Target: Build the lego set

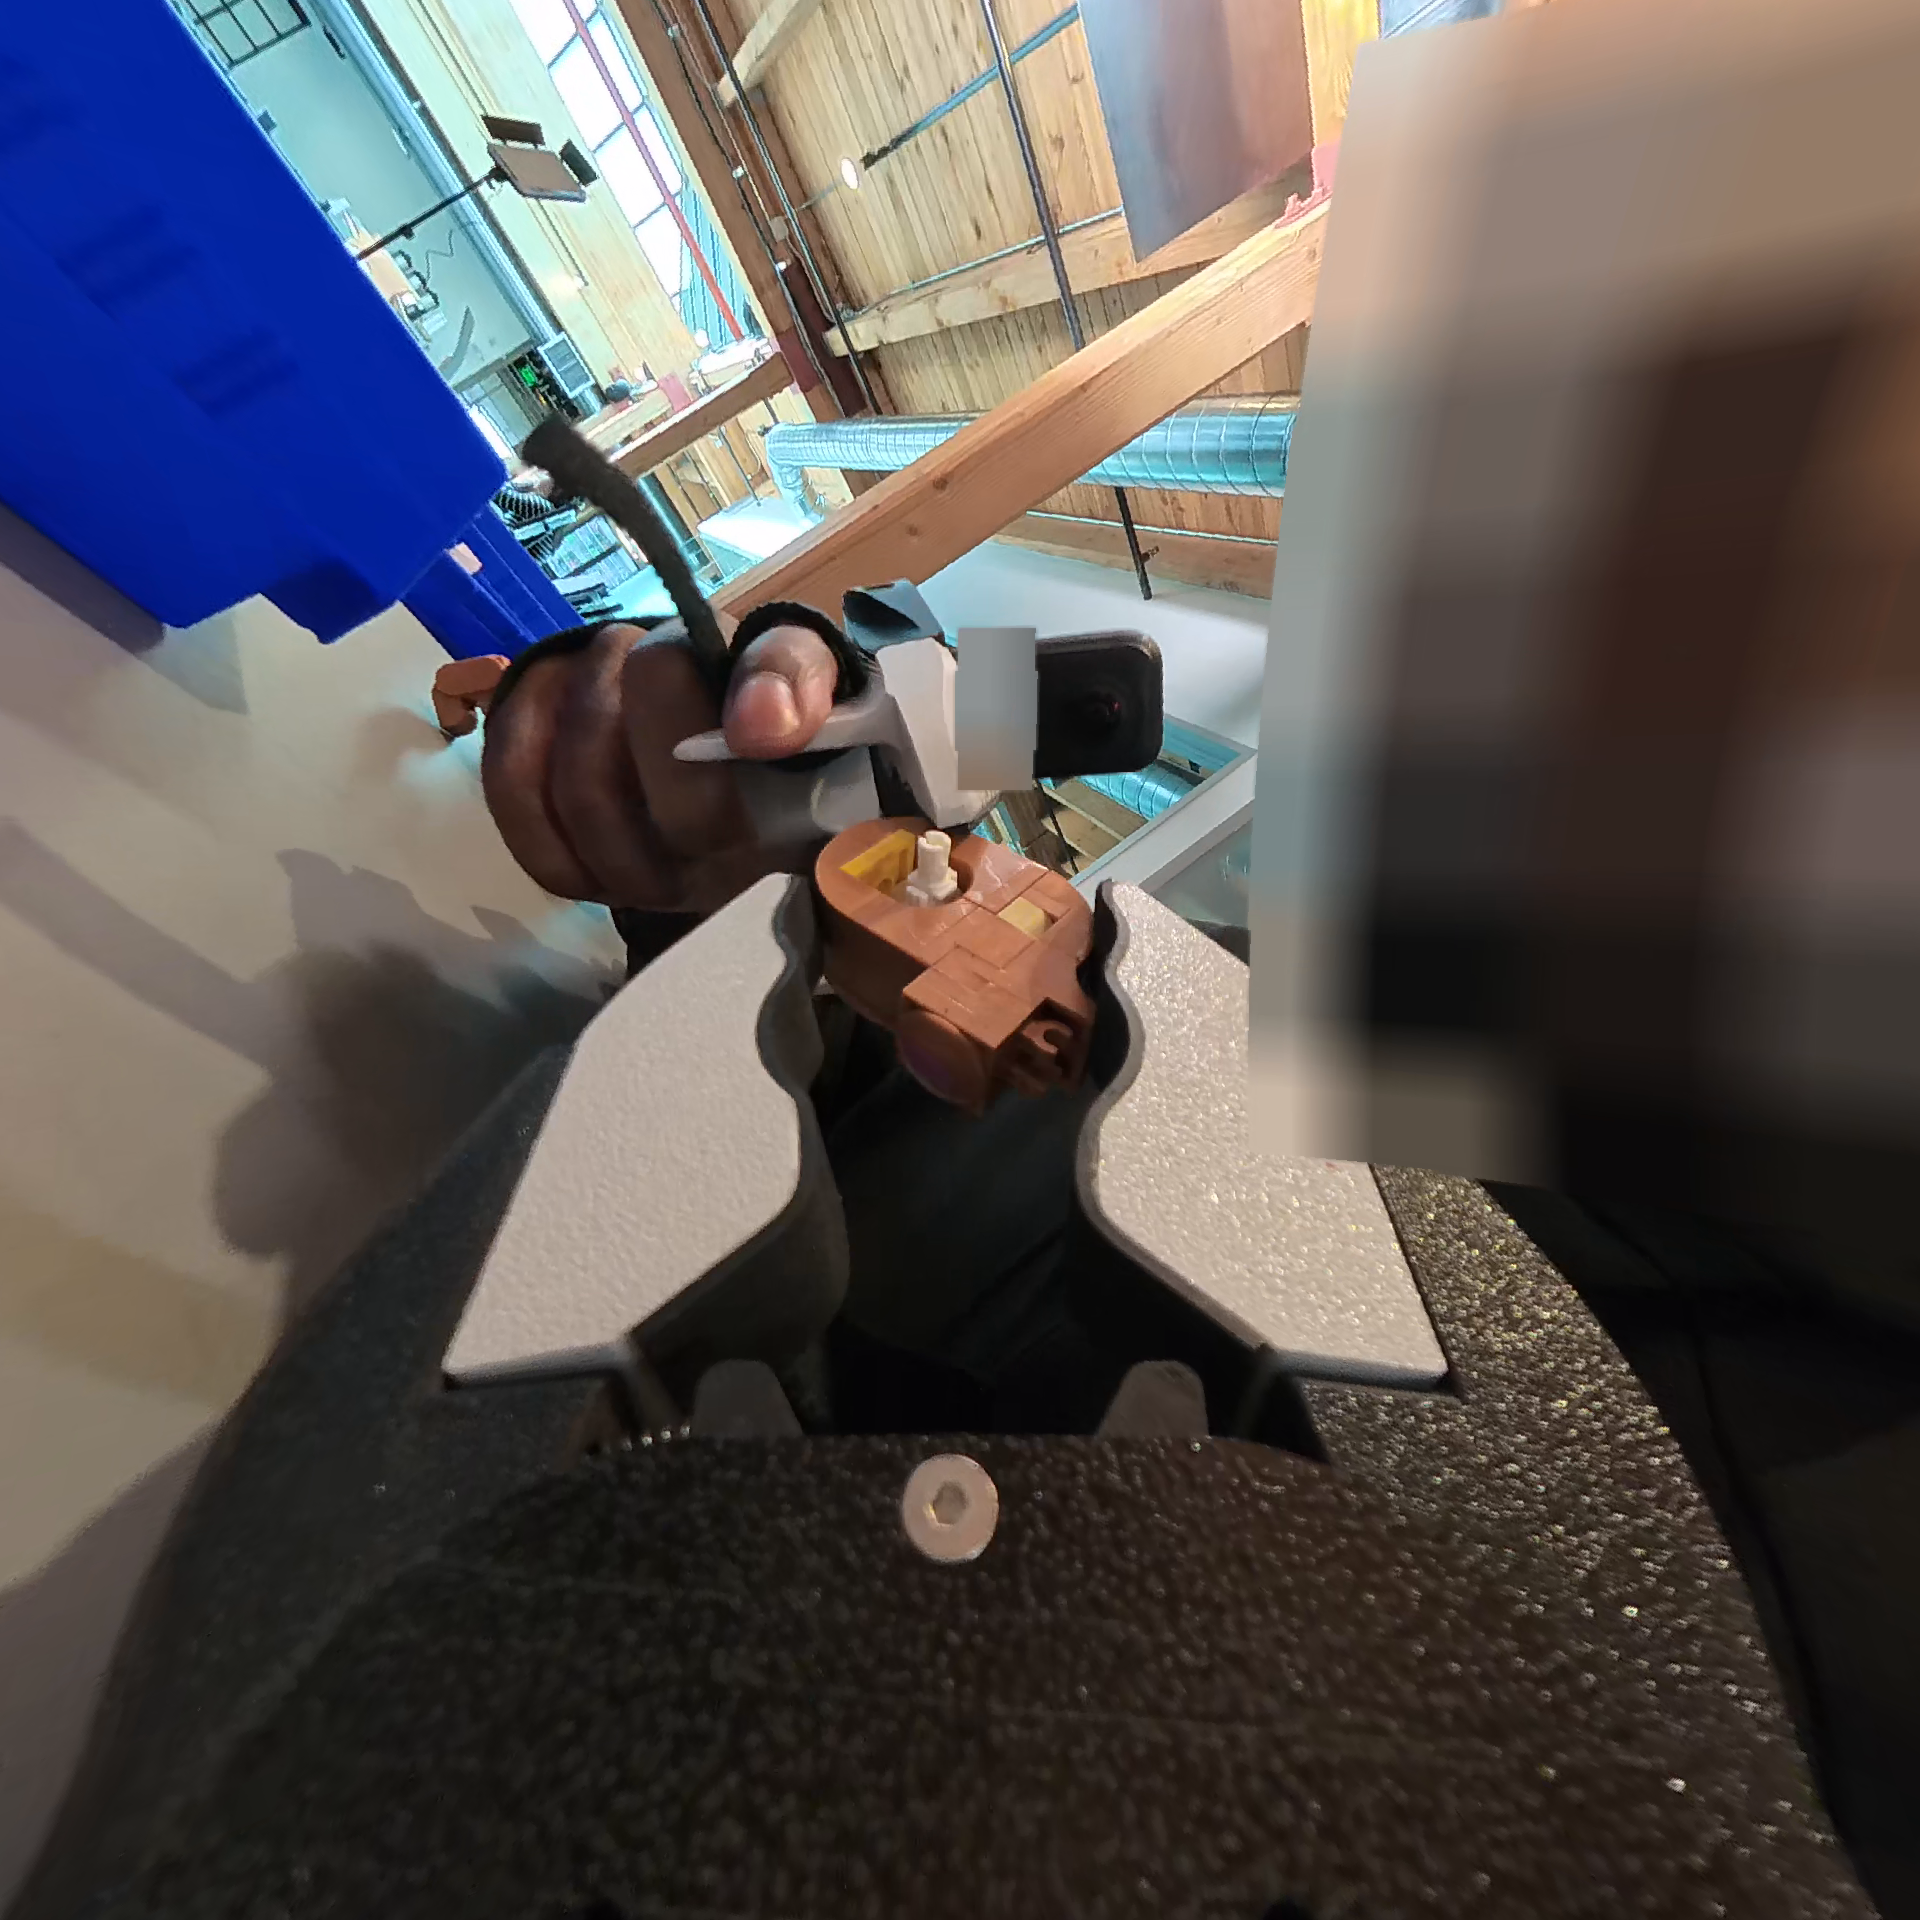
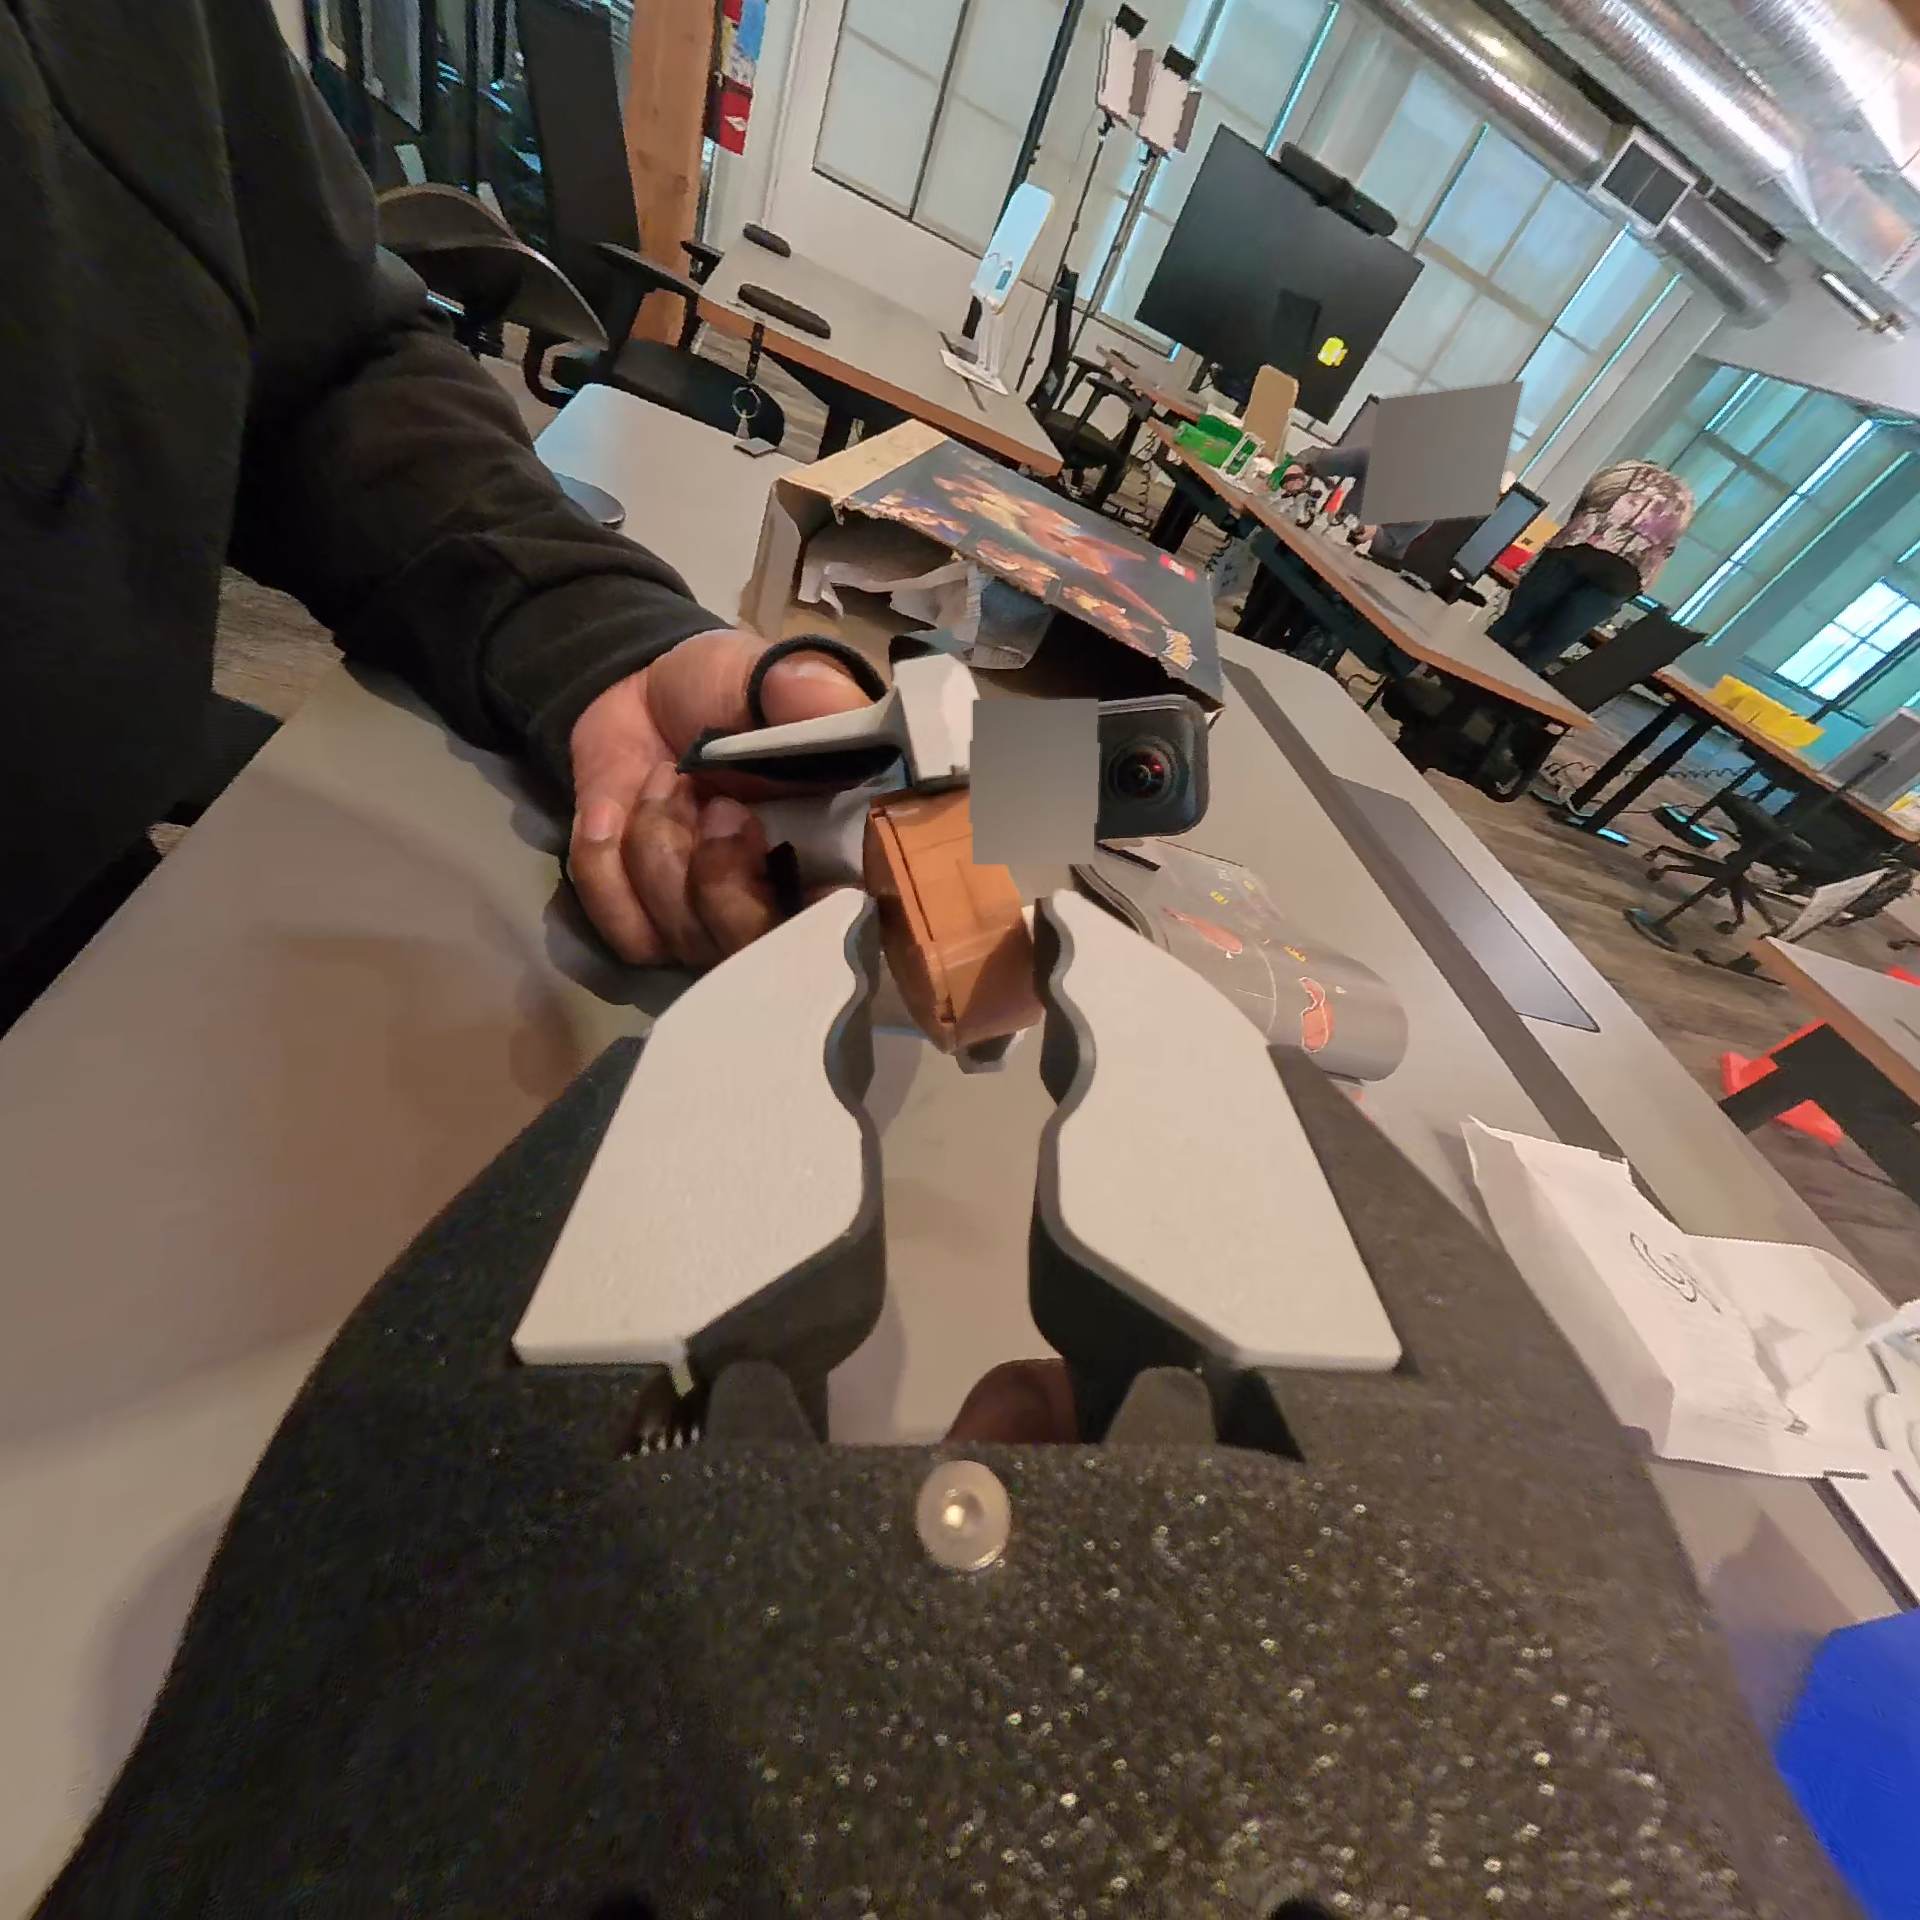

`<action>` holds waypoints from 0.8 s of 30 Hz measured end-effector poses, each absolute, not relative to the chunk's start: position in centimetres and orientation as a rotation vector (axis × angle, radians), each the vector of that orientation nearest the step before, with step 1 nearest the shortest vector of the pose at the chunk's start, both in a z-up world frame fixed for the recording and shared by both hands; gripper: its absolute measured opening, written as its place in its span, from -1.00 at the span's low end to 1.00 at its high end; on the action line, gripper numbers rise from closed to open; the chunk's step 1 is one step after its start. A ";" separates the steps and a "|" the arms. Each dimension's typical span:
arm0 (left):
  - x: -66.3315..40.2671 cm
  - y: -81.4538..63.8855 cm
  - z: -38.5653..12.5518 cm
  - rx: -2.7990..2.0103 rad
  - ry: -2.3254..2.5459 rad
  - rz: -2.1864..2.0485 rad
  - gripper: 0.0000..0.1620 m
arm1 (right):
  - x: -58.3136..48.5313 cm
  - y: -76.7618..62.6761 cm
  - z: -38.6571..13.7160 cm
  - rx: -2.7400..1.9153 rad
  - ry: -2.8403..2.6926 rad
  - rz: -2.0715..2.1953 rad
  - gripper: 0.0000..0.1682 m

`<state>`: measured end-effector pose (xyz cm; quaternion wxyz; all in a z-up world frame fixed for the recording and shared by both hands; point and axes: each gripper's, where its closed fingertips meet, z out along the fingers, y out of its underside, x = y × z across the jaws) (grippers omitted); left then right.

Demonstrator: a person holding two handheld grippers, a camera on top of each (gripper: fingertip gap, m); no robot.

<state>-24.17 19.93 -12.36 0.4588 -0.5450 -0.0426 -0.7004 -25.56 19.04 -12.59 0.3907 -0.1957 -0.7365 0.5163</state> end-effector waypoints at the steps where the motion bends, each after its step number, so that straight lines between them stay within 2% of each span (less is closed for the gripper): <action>1: -24.1 19.9 -12.4 -1.346 -0.104 -1.725 -0.38 | -25.5 19.0 -12.6 -0.497 -1.877 1.319 -0.67; 24: -23.7 19.8 -12.5 -1.366 -0.082 -1.729 -0.38 | -25.1 18.8 -12.7 -0.483 -1.923 1.351 -0.70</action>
